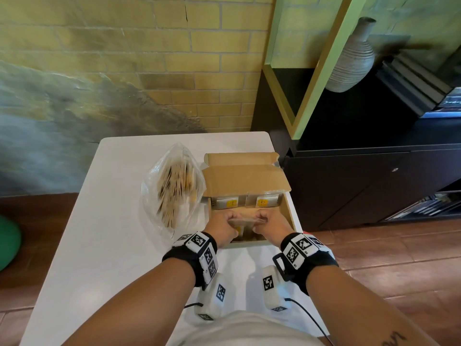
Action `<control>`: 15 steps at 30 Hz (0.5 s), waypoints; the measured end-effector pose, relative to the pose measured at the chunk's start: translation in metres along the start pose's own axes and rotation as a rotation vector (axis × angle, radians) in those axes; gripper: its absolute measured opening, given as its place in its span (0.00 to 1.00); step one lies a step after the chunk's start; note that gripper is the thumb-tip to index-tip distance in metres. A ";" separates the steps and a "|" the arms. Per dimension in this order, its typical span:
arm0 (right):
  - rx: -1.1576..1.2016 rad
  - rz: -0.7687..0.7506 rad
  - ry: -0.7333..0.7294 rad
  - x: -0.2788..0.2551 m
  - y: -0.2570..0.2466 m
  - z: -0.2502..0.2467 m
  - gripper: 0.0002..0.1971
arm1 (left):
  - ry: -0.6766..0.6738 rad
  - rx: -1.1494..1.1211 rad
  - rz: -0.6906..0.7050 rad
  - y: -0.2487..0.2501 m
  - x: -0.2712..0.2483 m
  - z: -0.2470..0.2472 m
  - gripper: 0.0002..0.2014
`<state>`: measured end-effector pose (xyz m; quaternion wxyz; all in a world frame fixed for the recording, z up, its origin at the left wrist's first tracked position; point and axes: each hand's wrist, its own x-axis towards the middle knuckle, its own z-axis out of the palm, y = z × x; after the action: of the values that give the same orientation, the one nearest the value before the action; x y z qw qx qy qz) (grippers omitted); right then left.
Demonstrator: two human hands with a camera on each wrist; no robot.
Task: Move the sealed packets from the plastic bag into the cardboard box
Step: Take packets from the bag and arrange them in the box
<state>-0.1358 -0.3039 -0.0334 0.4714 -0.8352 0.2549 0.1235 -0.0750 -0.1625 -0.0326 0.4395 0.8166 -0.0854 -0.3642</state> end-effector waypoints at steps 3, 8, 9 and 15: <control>0.031 -0.008 0.000 0.001 -0.002 -0.001 0.07 | 0.002 0.021 -0.011 0.002 0.001 0.002 0.21; -0.028 -0.020 -0.018 -0.002 -0.001 -0.004 0.17 | 0.000 0.064 0.039 0.003 0.002 0.002 0.23; -0.053 -0.015 -0.016 -0.002 0.000 -0.005 0.19 | -0.010 0.074 0.047 0.001 0.003 0.003 0.23; 0.082 0.031 0.164 -0.004 0.004 -0.016 0.12 | 0.022 0.117 0.048 0.001 0.004 0.002 0.23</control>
<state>-0.1424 -0.3177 -0.0263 0.4807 -0.8185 0.3105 0.0515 -0.0733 -0.1659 -0.0346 0.4004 0.8426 -0.1213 -0.3392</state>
